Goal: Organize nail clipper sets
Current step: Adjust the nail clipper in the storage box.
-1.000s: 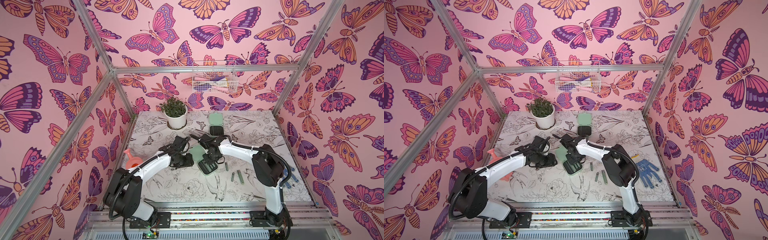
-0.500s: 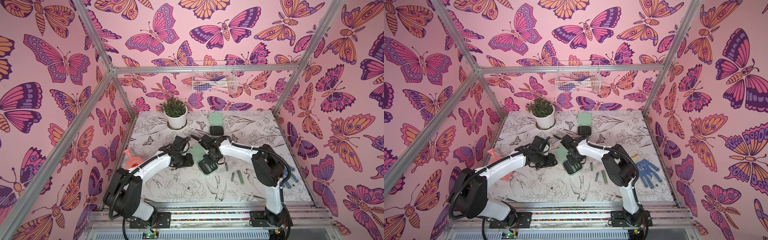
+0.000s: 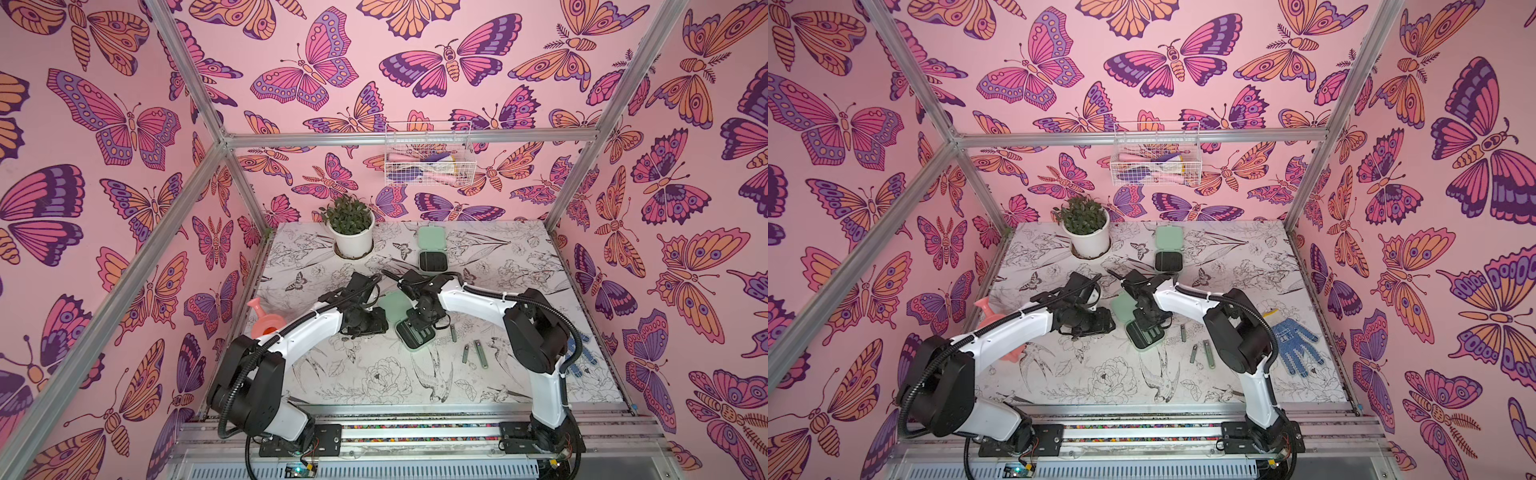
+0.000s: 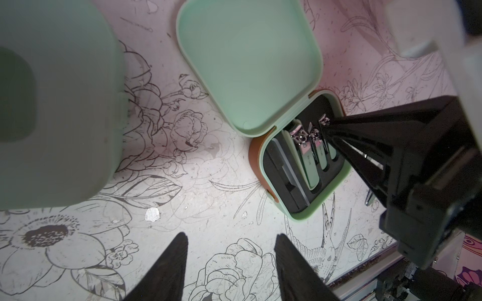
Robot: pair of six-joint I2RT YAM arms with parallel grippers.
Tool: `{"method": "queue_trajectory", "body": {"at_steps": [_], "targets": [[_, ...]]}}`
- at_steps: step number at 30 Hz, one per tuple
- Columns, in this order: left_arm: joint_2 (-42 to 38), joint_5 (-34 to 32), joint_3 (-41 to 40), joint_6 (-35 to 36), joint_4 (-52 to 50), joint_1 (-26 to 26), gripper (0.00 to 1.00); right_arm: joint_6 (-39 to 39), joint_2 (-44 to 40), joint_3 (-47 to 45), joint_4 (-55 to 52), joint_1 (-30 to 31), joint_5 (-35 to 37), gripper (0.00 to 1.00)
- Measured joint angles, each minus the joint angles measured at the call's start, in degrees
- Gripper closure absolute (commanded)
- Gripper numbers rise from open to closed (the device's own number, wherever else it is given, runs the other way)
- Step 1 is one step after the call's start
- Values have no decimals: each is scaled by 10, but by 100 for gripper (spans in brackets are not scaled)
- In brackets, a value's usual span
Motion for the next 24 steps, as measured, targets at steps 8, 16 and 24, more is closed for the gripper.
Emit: {"method": "queue_trajectory", "body": {"at_steps": [8, 16, 24], "targets": [[10, -12, 23, -28, -5, 6, 40, 31, -74, 27, -45, -11, 14, 75], [83, 39, 104, -57, -7, 66, 32, 198, -227, -136, 13, -16, -28, 66], [191, 104, 208, -59, -2, 100, 30, 367, -262, -315, 140, 10, -58, 58]]}}
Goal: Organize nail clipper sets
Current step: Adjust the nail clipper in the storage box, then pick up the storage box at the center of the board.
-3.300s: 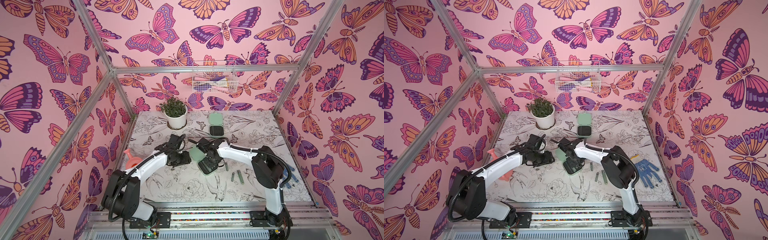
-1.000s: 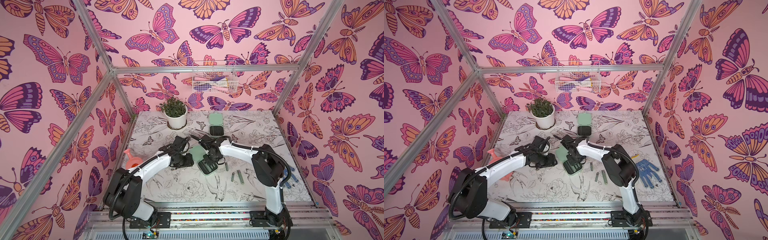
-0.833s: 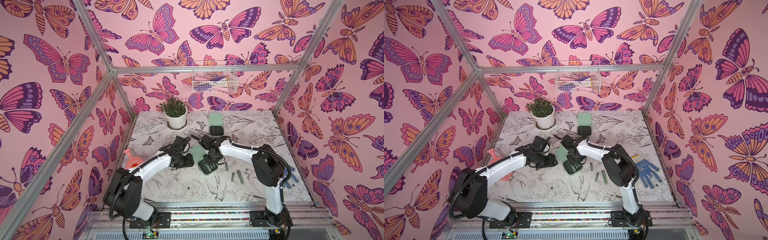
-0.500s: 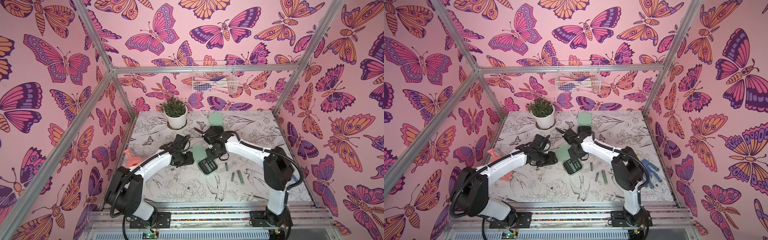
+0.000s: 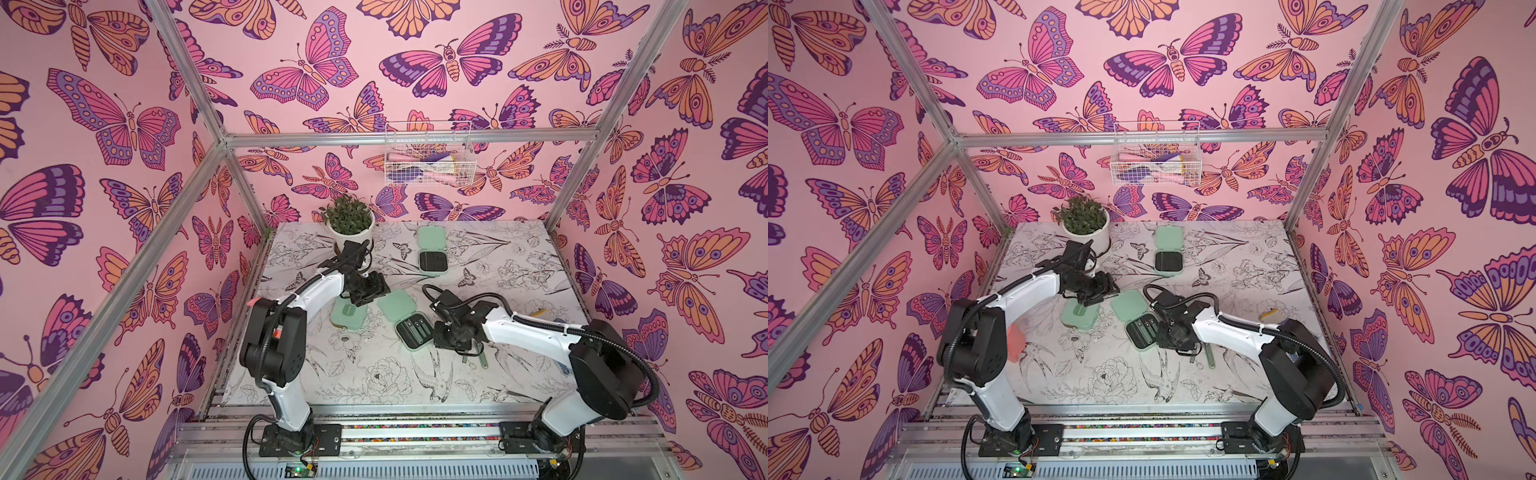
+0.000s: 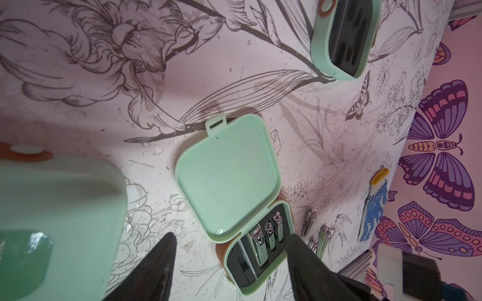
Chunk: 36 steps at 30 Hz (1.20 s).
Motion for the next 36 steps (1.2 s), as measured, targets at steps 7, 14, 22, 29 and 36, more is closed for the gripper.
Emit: {"method": "queue_trajectory", "body": {"at_steps": [7, 14, 22, 29, 36], "targets": [[45, 26, 11, -3, -3, 4, 31, 105, -19, -41, 89, 27, 16, 61], [43, 30, 10, -3, -3, 4, 31, 135, 0, -40, 121, 29, 45, 68], [-14, 30, -16, -3, -3, 4, 32, 141, 37, -16, 102, 29, 87, 74], [-68, 30, -29, -1, -17, 4, 32, 140, 52, -8, 99, 24, 99, 79], [-113, 28, -52, 3, -33, 4, 32, 136, 73, 5, 104, 14, 99, 90]]}}
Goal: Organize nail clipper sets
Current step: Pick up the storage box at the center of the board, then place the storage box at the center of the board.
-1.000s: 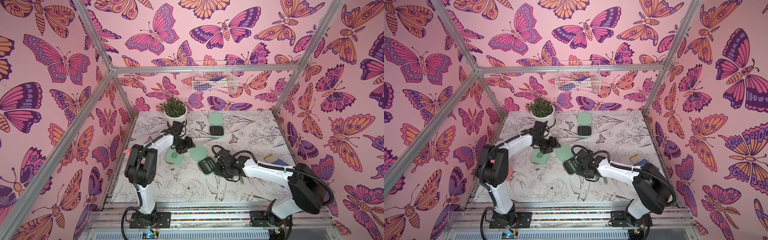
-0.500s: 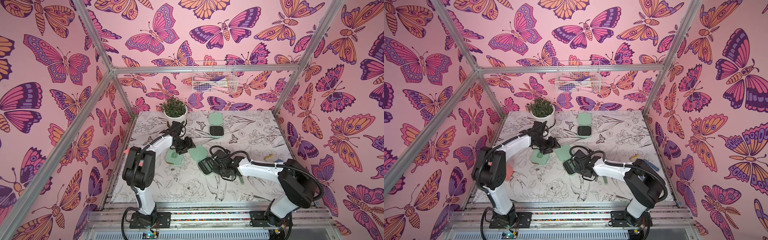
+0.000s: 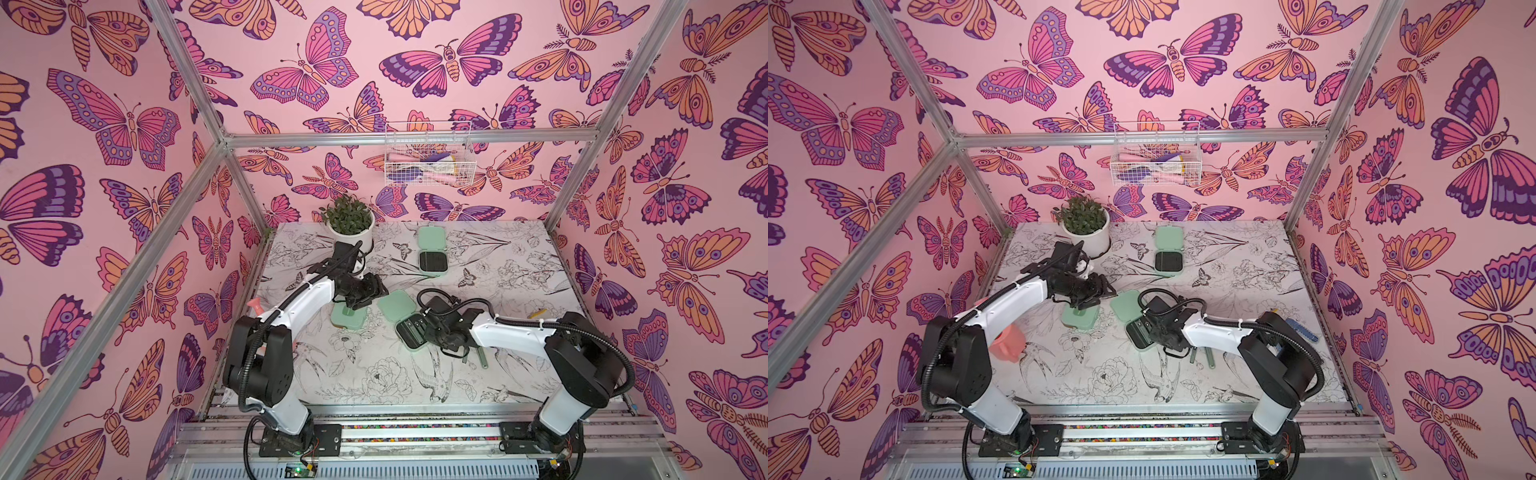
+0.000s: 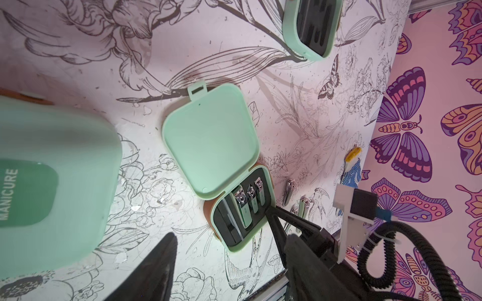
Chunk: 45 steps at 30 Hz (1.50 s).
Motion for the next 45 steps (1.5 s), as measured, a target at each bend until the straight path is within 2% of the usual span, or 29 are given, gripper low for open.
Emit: {"method": "queue_trajectory", "body": {"at_steps": [5, 14, 20, 25, 34, 45], "targets": [[-21, -1, -5, 5, -4, 0, 32, -24, 14, 20, -10, -12, -3, 100], [-55, -1, -61, 17, -21, 0, 32, -112, 71, 107, -52, -68, -35, 100], [-74, -3, -109, 21, -28, -11, 35, -237, 123, 224, -128, -106, -67, 100], [-70, -20, -134, 8, -23, -43, 39, -355, 157, 294, -167, -145, -98, 100], [-55, -31, -175, -90, 96, -63, 38, -476, 164, 292, -188, -183, -135, 100], [0, -16, -210, -191, 262, -60, 35, -521, 158, 264, -186, -203, -204, 100]]}}
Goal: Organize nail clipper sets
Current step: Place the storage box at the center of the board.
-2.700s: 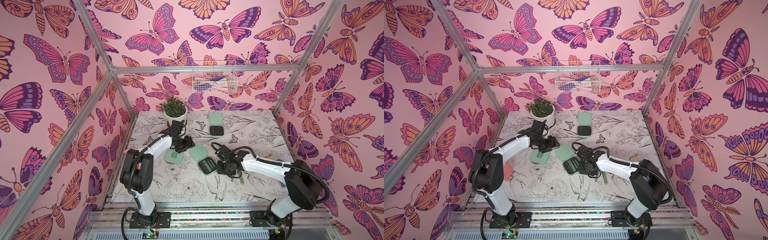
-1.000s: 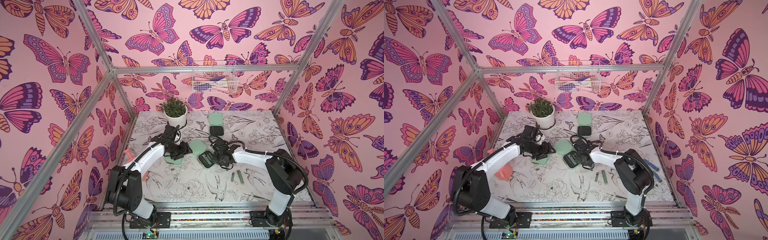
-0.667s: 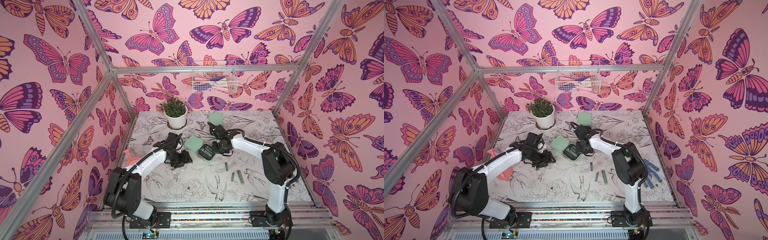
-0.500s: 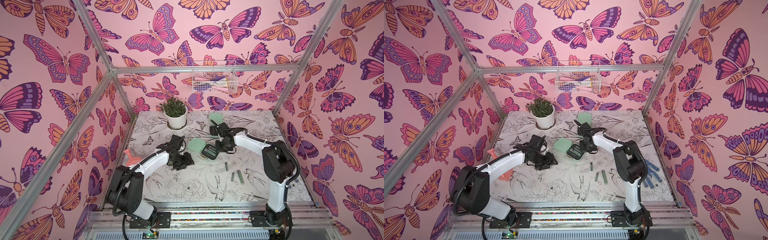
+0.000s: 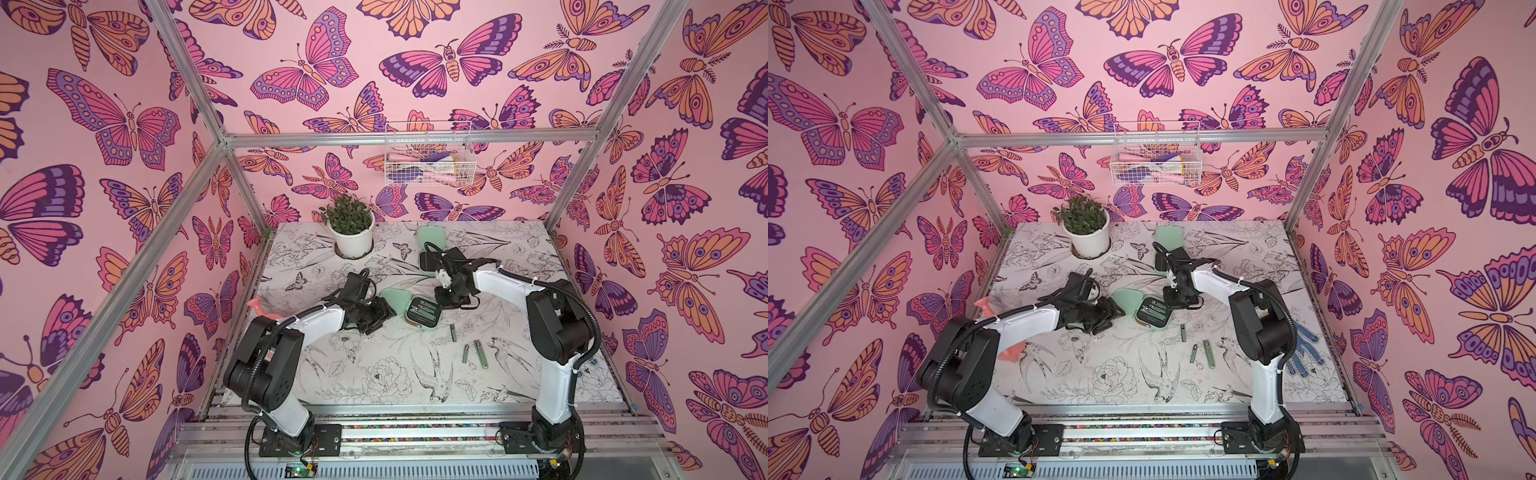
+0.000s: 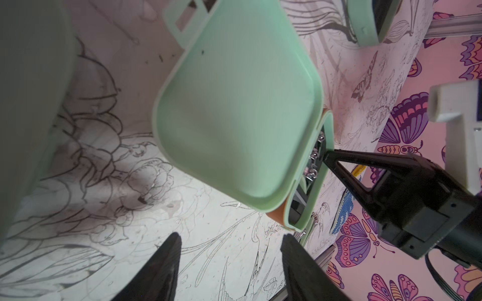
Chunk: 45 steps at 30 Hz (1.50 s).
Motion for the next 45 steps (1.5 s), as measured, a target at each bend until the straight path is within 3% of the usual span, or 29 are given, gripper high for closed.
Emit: {"method": "queue_trajectory", "body": {"at_steps": [10, 18, 35, 36, 37, 45], "targets": [[-25, 3, -32, -28, 49, 27, 34, -13, -31, -8, 6, -4, -38, 100], [-30, 7, -70, -43, 146, 35, 32, -19, -32, -23, 7, -4, -63, 100], [-68, 21, -90, -21, 260, 35, 30, -28, -32, -25, 2, -4, -52, 100], [-68, 22, -90, -19, 263, 35, 23, -28, -32, -25, 1, -4, -49, 100], [-68, 24, -90, -12, 265, 35, 2, -28, -32, -25, 0, -4, -44, 100], [-67, 43, -90, 19, 264, 35, 0, -28, -26, -5, -16, 12, -1, 100]]}}
